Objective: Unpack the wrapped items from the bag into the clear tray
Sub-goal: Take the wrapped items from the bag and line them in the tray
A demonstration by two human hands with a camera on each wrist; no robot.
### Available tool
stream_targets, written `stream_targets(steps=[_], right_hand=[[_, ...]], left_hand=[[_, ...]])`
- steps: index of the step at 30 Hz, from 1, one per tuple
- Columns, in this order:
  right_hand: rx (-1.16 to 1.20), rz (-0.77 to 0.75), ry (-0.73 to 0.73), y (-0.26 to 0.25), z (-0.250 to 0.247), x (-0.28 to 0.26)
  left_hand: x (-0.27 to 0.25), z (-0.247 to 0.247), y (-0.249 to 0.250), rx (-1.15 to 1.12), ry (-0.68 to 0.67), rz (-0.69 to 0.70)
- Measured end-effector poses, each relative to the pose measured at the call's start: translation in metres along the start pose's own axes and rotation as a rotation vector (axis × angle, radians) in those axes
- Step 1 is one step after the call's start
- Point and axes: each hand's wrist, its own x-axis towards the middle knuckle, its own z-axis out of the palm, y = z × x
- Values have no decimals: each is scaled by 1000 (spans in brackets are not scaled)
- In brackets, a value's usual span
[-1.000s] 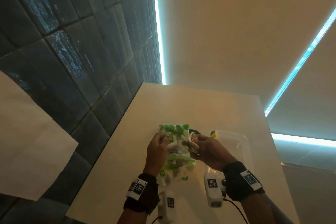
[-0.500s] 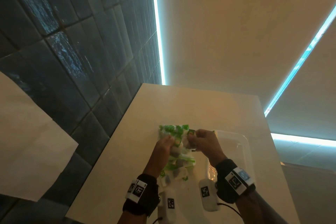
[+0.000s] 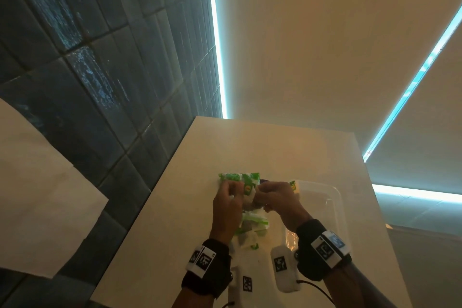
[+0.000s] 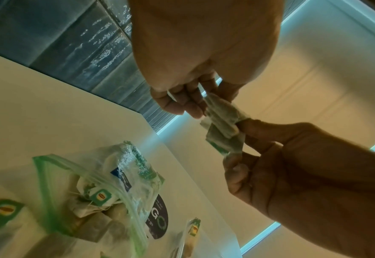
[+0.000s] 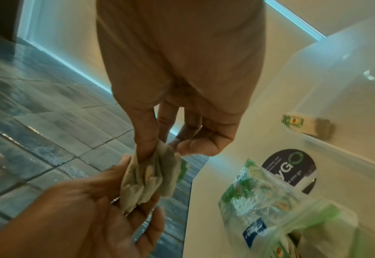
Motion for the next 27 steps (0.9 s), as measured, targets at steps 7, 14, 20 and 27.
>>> stream_targets(steps=[7,14,20,27], right_hand=[[228,8,-38,-1,10,-8],[169,-34,-22,1,16,-6],[317,62,-27,-1,0,-3],[306,108,-53,-4,-5,0]], left_hand=[[-6,9,4,-15,97,41],[-4,6,3,-31,87,67],[3,-21,-11,-225,-297,-114],[2,-22,-18,-81,-242,-37]])
